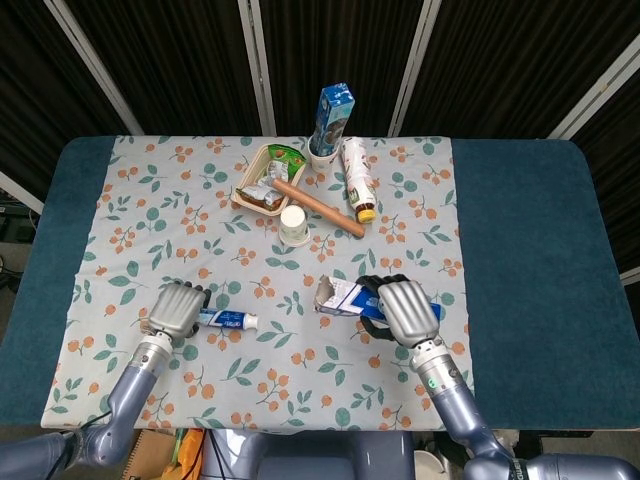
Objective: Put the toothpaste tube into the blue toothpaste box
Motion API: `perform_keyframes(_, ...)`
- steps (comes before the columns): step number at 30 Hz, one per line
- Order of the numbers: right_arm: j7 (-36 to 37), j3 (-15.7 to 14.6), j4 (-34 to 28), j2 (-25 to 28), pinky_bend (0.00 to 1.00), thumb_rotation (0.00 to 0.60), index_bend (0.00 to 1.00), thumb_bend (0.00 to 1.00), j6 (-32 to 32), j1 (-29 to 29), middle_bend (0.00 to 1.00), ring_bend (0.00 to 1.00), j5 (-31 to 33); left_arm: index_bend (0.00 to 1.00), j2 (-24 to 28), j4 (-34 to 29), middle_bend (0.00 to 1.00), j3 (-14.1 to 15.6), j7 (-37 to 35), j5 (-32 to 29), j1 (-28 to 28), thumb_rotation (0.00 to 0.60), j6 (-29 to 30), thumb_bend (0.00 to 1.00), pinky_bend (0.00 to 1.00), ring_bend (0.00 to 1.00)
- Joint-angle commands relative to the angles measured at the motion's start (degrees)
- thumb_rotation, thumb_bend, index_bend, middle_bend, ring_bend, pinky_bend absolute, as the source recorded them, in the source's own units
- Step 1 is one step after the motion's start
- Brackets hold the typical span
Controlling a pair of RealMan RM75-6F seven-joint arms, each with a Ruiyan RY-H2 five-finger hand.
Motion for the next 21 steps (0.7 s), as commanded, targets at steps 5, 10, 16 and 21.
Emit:
perform_keyframes(5,0.69,-0.14,-0.95,1.35,0.34,0.6,0.36,0.36,0.55,-0.31,0.47,0.43,-0.52,0.73,-0.91,0.75,0.75,0.45,-1.14,3.27,-0.52,0.6,3.08,0.44,0.74,0.69)
perform_keyframes(10,1.84,-0.2,-1.95,2.17,0.34,0.6,0.36,0.36,0.94,-0.76,0.47,0.43,-0.62,0.73,1.43,-1.06,0.75,-0.73,-3.84,10.08,-2.05,0.6,5.44,0.44,0.74,0.69)
perform_keyframes(16,2.94,-0.68,-3.28,3.05,0.34,0.6,0.36,0.36,1.5,-1.44,0.47,0.43,-1.0,0.73,7.05,-5.26,0.75,-4.28,-4.87,17.62,-6.26,0.6,5.92,0.44,0.74,0.69)
perform_keyframes(21,3.41,-0.96,-4.33,3.63,0.34,0.6,0.36,0.36,1.94,-1.83,0.47,0.43,-1.21,0.73,11.84,-8.23,0.75,-6.85,-4.55,20.7,-9.95,0.6,3.55,0.44,0.74,0.69)
